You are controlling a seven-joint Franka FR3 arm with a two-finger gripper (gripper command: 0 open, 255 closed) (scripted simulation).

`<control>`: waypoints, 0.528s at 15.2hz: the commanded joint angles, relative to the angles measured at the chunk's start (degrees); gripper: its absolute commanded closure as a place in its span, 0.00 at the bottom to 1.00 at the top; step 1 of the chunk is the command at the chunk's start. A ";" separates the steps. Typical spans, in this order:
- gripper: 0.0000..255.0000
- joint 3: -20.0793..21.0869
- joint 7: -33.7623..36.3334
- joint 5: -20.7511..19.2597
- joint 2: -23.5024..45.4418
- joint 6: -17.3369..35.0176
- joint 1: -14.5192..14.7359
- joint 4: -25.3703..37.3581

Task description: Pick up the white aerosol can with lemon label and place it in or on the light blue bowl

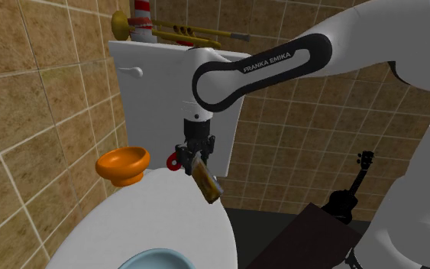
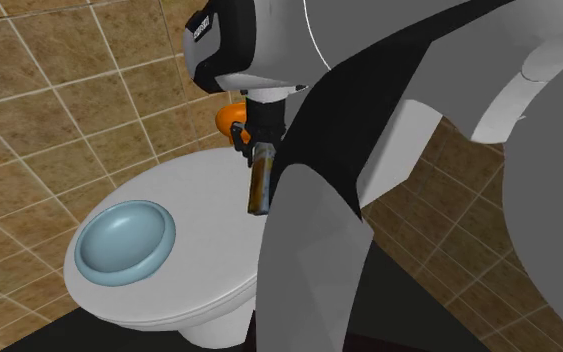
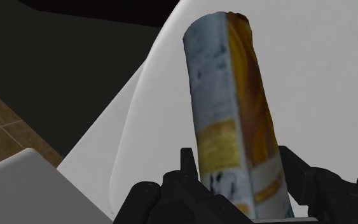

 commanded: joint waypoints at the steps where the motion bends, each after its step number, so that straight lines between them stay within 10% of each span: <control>1: 1.00 -0.01 -0.11 0.24 -0.68 -1.45 -0.06 0.82; 8: 1.00 -0.07 -0.19 0.65 -1.99 -6.23 -0.18 4.37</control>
